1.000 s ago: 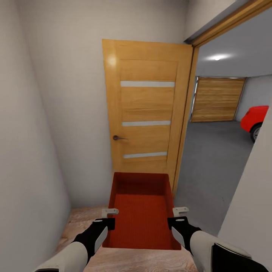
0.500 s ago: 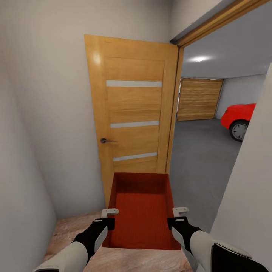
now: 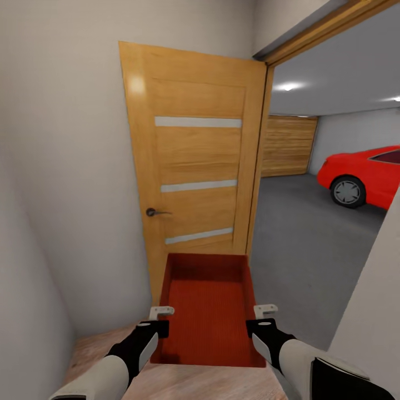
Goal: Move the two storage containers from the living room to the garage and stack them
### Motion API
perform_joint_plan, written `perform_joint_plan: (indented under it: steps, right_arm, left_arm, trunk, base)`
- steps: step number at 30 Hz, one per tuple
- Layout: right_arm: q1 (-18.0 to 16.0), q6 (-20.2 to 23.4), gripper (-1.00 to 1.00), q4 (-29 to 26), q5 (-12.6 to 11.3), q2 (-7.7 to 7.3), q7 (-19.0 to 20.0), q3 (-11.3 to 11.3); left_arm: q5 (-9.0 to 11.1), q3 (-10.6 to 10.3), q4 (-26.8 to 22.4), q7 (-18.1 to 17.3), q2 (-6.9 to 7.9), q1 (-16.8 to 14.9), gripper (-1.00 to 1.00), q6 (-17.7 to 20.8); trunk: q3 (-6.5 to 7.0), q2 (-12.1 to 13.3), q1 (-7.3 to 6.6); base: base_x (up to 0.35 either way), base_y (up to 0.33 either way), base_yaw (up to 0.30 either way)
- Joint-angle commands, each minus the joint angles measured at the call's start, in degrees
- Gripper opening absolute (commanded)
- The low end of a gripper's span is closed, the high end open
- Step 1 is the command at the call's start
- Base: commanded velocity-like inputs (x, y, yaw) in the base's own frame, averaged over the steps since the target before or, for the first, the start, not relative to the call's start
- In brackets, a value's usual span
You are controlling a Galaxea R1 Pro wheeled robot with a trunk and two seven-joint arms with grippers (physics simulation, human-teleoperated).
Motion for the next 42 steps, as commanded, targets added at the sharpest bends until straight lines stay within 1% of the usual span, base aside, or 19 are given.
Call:
perform_joint_plan:
  steps: [1, 26, 42]
  right_arm:
    - [-0.06, -0.71, -1.00, 0.02, 0.39, -0.24, -0.09, -1.28]
    - [-0.06, -0.71, -1.00, 0.02, 0.39, -0.31, -0.09, -1.27]
    - [-0.06, -0.69, -1.00, 0.02, 0.39, -0.32, -0.09, -1.36]
  left_arm:
    - [-0.18, -0.20, 0.81, 0.10, 0.47, 0.05, -1.00, 0.32]
    - [-0.18, -0.20, 0.85, 0.11, 0.43, 0.05, -1.00, 0.31]
    - [-0.18, -0.20, 0.85, 0.40, 0.39, 0.05, -1.00, 0.31]
  trunk:
    - [-0.02, -0.05, 0.03]
    - [-0.02, -0.05, 0.03]
    - [-0.02, -0.05, 0.03]
  base:
    - [0.046, 0.028, -0.248]
    - [0.003, 0.002, -0.249]
    - [0.000, 0.000, -0.020]
